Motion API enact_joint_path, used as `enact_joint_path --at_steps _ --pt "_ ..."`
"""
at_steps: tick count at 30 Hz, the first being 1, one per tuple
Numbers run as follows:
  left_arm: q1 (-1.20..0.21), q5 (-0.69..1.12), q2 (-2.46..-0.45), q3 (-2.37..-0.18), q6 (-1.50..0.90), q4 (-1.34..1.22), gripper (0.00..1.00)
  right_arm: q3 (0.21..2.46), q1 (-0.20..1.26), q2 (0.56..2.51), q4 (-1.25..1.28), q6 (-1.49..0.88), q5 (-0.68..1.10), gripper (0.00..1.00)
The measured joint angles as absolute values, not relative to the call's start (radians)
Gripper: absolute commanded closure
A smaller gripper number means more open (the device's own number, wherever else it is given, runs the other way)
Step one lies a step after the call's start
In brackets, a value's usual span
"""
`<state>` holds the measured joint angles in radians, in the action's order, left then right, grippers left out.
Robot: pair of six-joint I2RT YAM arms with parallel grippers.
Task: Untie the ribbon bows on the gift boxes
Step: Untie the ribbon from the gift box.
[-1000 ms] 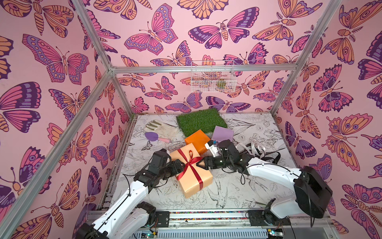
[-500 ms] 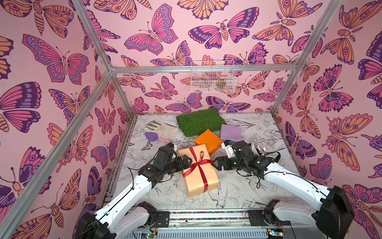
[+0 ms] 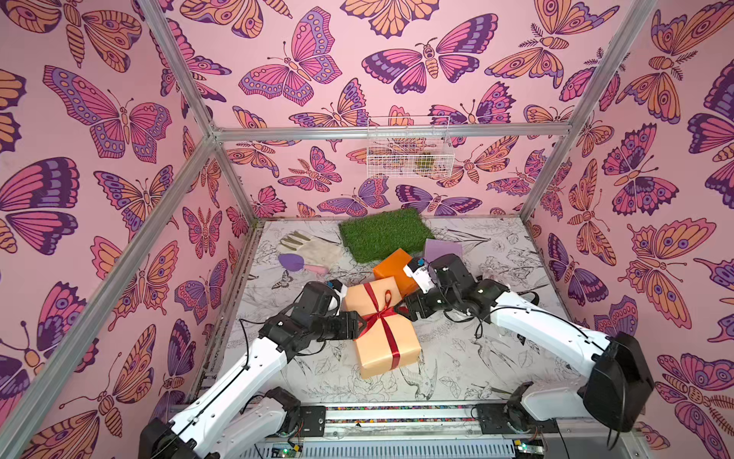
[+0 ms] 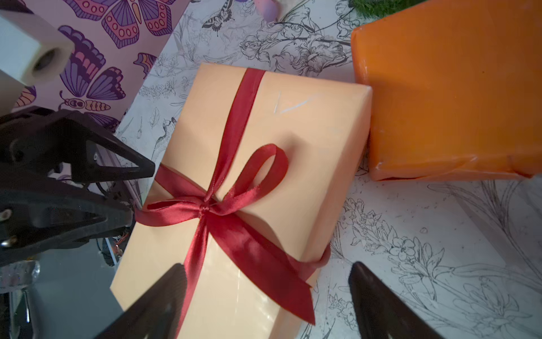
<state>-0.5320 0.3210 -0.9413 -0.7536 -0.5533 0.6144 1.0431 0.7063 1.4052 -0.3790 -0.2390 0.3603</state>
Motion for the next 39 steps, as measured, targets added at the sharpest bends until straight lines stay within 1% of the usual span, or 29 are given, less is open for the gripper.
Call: enact_joint_path --at_steps 3,4,5,6,8,11,12,13,16,18,23,31,32,33,34,35,36,37,38,39 --pt "-0.535 0.316 -0.928 -0.754 -0.546 0.633 0.32 1.066 0.735 1.438 -0.399 -0.199 0.338 0.24" --pt "-0.537 0.315 -0.926 -0.754 -0.544 0.635 0.32 1.073 0.741 1.446 -0.406 -0.189 0.332 0.3" --pt "-0.537 0.314 -0.926 -0.754 -0.542 0.638 0.32 1.08 0.746 1.457 -0.413 -0.179 0.327 0.39" --pt "-0.537 0.314 -0.926 -0.754 -0.542 0.639 0.32 1.085 0.749 1.465 -0.419 -0.17 0.321 0.45" --pt "-0.539 0.314 -0.927 -0.754 -0.54 0.643 0.31 1.093 0.749 1.48 -0.43 -0.159 0.307 0.64" --pt "-0.545 0.314 -0.927 -0.755 -0.539 0.651 0.3 1.095 0.749 1.485 -0.446 -0.147 0.285 0.83" --pt "-0.548 0.314 -0.927 -0.755 -0.538 0.653 0.3 1.096 0.749 1.483 -0.447 -0.146 0.282 0.89" --pt "-0.551 0.314 -0.928 -0.755 -0.538 0.654 0.3 1.097 0.749 1.481 -0.446 -0.147 0.277 0.92" --pt "-0.565 0.31 -0.934 -0.764 -0.538 0.661 0.29 1.097 0.749 1.469 -0.45 -0.152 0.269 0.96" --pt "-0.58 0.301 -0.939 -0.778 -0.532 0.667 0.28 1.097 0.749 1.459 -0.454 -0.153 0.265 1.0" --pt "-0.633 0.257 -0.95 -0.829 -0.511 0.686 0.29 1.097 0.749 1.44 -0.459 -0.153 0.258 1.0" --pt "-0.717 0.166 -1.043 -0.876 -0.469 0.723 0.39 1.097 0.749 1.437 -0.469 -0.16 0.258 1.0" --pt "-0.724 0.155 -1.052 -0.879 -0.464 0.73 0.43 1.097 0.749 1.436 -0.469 -0.16 0.258 1.0" --pt "-0.728 0.147 -1.056 -0.882 -0.46 0.733 0.49 1.097 0.749 1.434 -0.468 -0.16 0.258 1.0" --pt "-0.733 0.136 -1.06 -0.886 -0.457 0.735 0.58 1.097 0.749 1.432 -0.469 -0.161 0.258 1.0" --pt "-0.736 0.13 -1.063 -0.89 -0.456 0.735 0.72 1.097 0.749 1.43 -0.469 -0.161 0.257 1.0" --pt "-0.74 0.126 -1.068 -0.893 -0.45 0.737 0.82 1.097 0.749 1.429 -0.468 -0.162 0.255 1.0" --pt "-0.743 0.123 -1.074 -0.895 -0.443 0.738 0.96 1.097 0.749 1.428 -0.469 -0.165 0.252 1.0" --pt "-0.747 0.12 -1.079 -0.896 -0.44 0.739 1.0 1.097 0.749 1.426 -0.469 -0.172 0.245 1.0" --pt "-0.748 0.118 -1.082 -0.897 -0.432 0.74 1.0 1.097 0.749 1.425 -0.469 -0.178 0.237 1.0"
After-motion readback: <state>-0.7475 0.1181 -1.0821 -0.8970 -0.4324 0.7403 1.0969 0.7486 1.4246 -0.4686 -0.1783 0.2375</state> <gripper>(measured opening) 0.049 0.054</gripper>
